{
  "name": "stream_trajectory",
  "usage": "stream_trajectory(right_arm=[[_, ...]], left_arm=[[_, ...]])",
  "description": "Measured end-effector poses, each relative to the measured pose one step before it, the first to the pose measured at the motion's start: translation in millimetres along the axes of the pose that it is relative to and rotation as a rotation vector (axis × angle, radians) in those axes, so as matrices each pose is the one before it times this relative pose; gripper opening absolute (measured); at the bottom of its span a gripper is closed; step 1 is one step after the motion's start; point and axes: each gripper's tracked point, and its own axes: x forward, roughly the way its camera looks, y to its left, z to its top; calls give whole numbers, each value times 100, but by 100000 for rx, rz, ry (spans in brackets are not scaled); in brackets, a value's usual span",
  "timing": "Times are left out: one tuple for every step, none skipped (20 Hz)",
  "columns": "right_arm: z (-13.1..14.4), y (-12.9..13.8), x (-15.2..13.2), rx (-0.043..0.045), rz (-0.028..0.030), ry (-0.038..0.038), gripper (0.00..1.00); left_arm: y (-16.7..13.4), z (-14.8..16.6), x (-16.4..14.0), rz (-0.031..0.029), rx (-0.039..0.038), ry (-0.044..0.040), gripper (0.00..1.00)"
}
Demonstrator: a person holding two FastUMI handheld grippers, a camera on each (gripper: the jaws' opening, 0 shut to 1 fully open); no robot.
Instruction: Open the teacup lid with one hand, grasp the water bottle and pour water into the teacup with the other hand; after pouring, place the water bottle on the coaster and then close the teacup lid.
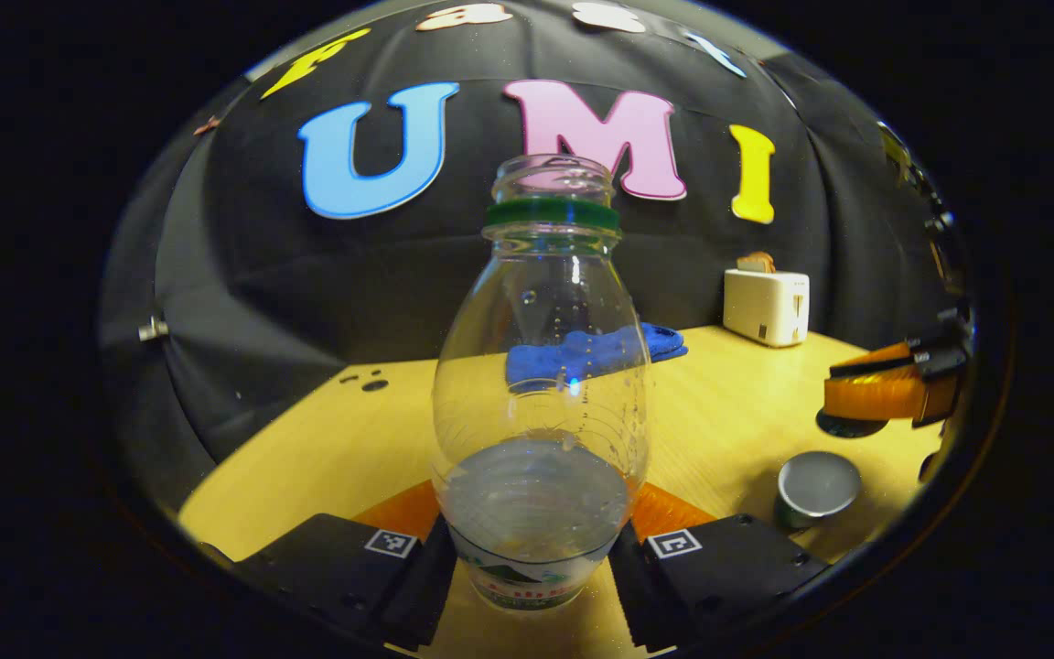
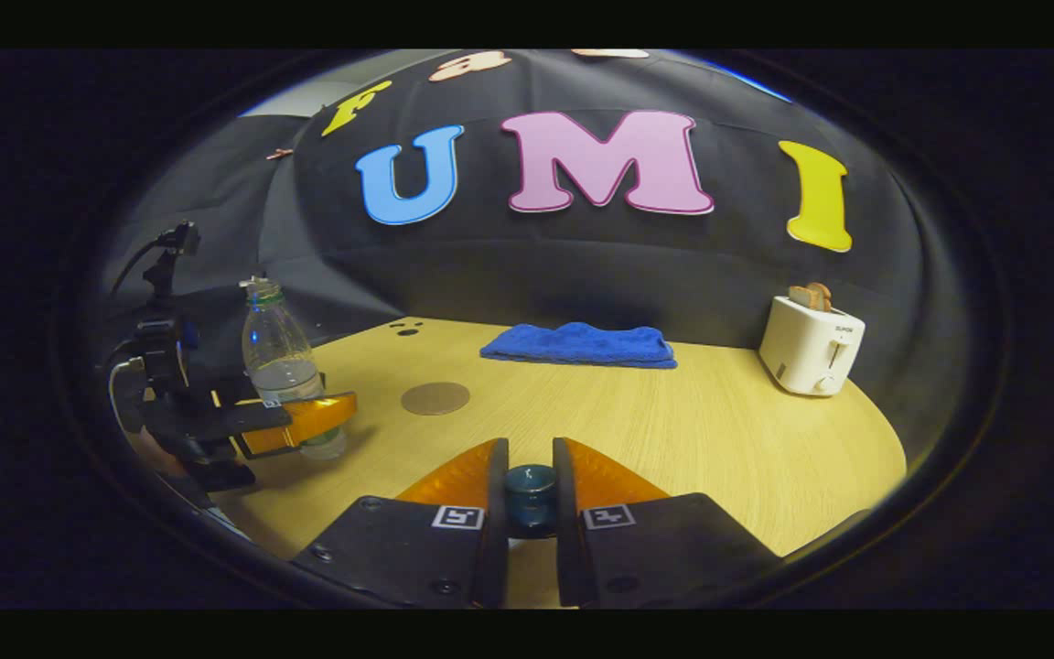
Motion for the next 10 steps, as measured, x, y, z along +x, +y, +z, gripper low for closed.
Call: stream_trajectory(right_arm=[[99, -411, -276, 284, -921, -258, 29], [117, -506, -247, 60, -934, -415, 19], [19, -577, -343, 147, -909, -221, 19], [-12, -488, -237, 502, -784, -133, 24], [-71, -524, -262, 557, -777, 252, 24], [-48, -533, -165, 469, -880, 177, 25], [-189, -619, -378, 347, -922, 59, 25], [-117, -574, -362, 118, -1064, 59, 24], [-277, -687, -301, 36, -1078, 12, 24], [-279, -676, -282, 154, -1239, 149, 25]], left_arm=[[151, 392, -232, 1091, 6229, -279, 76], [242, 302, -295, 188, 6412, 11, 76], [186, 185, -322, 151, 6385, -33, 76], [3, 94, -146, -115, 6171, 356, 76], [-178, 74, -38, -629, 6088, 363, 76], [-230, 293, 29, -774, 5580, 15, 76], [-479, 112, 130, -1352, 4843, 40, 76], [-480, 102, 142, -1493, 5173, -62, 76], [-553, 54, 95, -1502, 5640, -141, 76], [-522, 81, 32, -1903, 5086, -264, 76]])
